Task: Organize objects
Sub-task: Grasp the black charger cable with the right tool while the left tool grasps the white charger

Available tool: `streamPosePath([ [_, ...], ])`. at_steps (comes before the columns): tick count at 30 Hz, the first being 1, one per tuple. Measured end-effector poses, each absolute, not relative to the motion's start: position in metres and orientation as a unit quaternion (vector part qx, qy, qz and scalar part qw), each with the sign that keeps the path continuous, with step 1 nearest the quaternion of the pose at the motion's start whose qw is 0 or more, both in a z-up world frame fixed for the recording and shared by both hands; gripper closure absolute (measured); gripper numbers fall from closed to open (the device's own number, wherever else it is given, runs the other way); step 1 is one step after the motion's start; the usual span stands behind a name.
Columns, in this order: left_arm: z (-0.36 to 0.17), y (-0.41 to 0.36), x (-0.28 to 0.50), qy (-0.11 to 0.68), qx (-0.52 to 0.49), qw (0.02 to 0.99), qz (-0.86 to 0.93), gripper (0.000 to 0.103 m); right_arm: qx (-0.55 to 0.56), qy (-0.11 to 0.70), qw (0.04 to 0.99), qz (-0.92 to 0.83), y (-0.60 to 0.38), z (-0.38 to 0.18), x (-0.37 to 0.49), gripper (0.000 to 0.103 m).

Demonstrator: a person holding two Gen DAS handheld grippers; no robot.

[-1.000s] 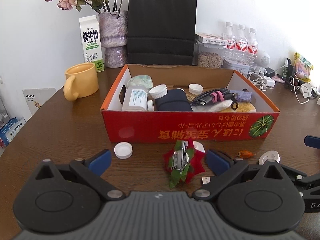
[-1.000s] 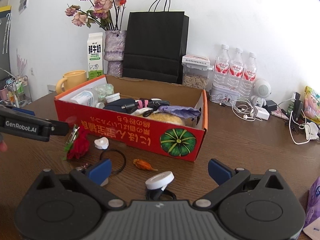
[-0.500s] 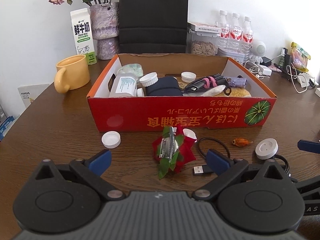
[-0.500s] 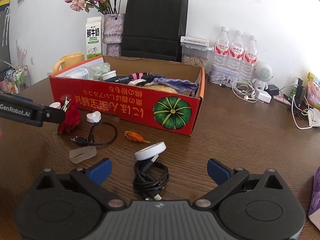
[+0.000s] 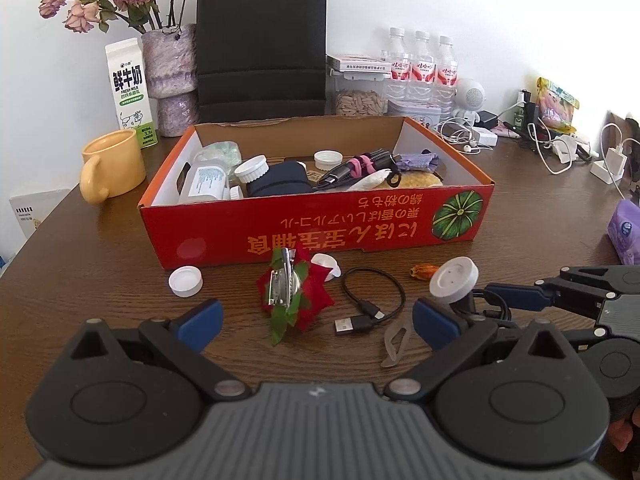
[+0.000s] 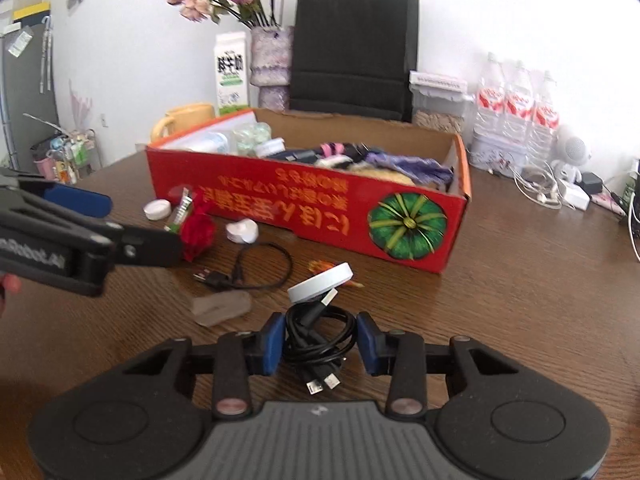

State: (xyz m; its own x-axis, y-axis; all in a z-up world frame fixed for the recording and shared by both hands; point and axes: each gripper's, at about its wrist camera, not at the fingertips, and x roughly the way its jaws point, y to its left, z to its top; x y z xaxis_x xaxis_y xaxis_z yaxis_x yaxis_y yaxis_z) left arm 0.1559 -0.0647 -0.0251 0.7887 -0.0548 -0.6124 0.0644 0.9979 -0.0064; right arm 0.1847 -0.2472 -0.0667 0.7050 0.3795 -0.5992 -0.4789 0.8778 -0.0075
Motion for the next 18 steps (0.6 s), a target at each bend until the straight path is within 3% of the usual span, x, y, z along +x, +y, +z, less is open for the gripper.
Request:
streamPosePath([
  [12, -0.023, -0.053, 0.144, 0.325, -0.011, 0.945, -0.045, 0.002, -0.096, 0.278, 0.911, 0.288, -0.210, -0.057, 0.171, 0.066],
  [18, -0.025, -0.046, 0.145, 0.331, -0.025, 0.942, -0.054, 0.019, -0.102, 0.268, 0.905, 0.313, -0.196, -0.057, 0.162, 0.066],
])
